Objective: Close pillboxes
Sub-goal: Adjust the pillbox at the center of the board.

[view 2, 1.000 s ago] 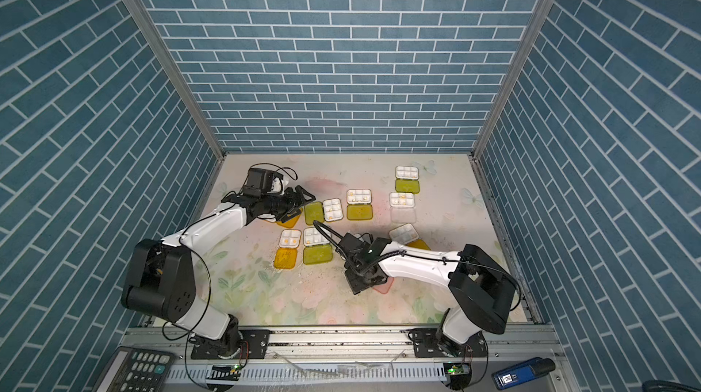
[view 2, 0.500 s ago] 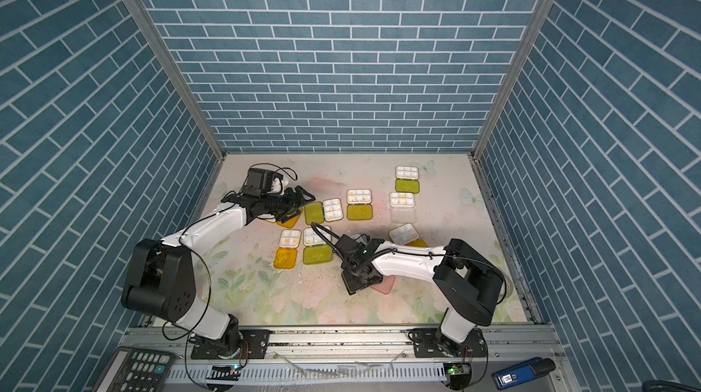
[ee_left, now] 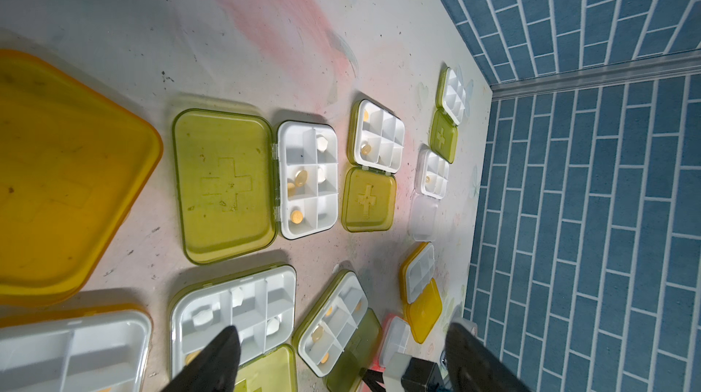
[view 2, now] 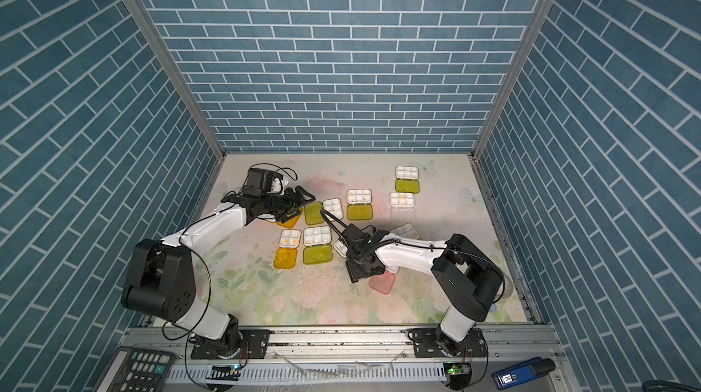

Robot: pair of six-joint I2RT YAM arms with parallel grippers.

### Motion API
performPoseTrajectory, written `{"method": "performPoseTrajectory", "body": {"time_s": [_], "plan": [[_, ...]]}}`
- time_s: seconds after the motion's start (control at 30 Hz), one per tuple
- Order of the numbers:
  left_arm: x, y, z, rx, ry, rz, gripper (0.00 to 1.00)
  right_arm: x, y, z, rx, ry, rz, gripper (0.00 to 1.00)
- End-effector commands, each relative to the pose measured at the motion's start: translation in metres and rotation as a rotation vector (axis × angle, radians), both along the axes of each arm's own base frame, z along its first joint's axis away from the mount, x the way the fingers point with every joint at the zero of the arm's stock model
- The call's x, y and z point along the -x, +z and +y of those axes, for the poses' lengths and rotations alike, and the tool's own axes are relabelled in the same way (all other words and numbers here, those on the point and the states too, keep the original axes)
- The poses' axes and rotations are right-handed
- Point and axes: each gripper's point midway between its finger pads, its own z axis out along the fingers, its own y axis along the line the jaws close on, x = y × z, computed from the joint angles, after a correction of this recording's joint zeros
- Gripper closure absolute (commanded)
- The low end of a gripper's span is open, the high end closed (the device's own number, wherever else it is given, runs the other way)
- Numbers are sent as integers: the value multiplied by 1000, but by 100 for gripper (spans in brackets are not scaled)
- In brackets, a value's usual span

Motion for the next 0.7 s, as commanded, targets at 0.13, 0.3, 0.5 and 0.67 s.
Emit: {"method": "performPoseTrajectory", "body": {"time_s": [0.13, 0.3, 0.5, 0.67], "plan": [[-1, -1, -6, 10, -27, 9, 14, -31, 5, -10, 33, 1, -59, 32], [3, -1, -17, 15, -65, 11, 14, -46, 15, -11, 41, 5, -100, 32], [9, -4, -32, 18, -125, 19, 16, -66, 23, -22, 72, -9, -144, 32], [18, -5, -49, -24, -199, 17, 16, -72, 45, -25, 63, -1, -178, 32]]}}
